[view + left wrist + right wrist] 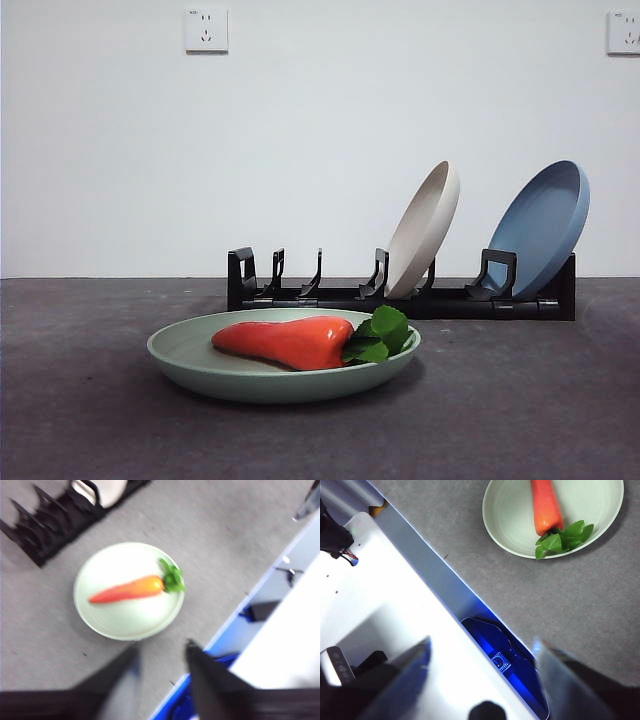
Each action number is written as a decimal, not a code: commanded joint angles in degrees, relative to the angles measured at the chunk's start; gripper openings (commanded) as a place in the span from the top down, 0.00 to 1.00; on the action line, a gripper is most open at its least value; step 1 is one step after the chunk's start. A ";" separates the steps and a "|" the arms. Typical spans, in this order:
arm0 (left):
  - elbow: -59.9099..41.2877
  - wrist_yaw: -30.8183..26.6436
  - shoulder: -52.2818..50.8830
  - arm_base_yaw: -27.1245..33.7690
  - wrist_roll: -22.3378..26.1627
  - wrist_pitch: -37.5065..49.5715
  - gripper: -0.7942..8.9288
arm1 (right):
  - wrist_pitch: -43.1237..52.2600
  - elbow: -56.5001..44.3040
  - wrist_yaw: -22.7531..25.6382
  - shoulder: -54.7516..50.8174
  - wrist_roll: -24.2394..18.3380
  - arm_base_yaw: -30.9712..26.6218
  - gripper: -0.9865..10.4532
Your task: Take the green plate from the plate rack,put the plate on the table,take the carrot from the table,put the carrot in the plate
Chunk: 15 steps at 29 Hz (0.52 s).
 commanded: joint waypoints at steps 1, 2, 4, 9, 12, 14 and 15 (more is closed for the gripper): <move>-0.04 0.96 -0.07 -0.11 -0.37 -0.20 0.93 | 0.13 -0.17 0.00 0.00 0.57 0.09 0.92; -0.04 0.98 -0.07 -0.11 -0.37 -0.17 0.92 | 0.13 -0.17 0.04 0.00 0.59 0.09 0.91; -0.04 0.94 -0.07 -0.09 -0.37 -0.20 0.92 | 0.11 -0.17 0.02 0.00 0.76 0.09 0.91; -0.04 0.94 -0.07 -0.11 -0.37 -0.15 0.92 | 0.11 -0.17 0.35 -0.02 0.72 0.09 0.91; -0.04 0.96 -0.07 -0.11 -0.37 -0.07 0.92 | 0.11 -0.17 0.35 -0.02 0.72 0.09 0.91; -0.04 0.96 -0.07 -0.11 -0.37 -0.02 0.92 | 0.11 -0.17 0.35 0.00 0.72 0.09 0.91; -0.04 0.96 -0.07 -0.11 -0.37 -0.02 0.92 | 0.11 -0.17 0.35 0.00 0.72 0.09 0.91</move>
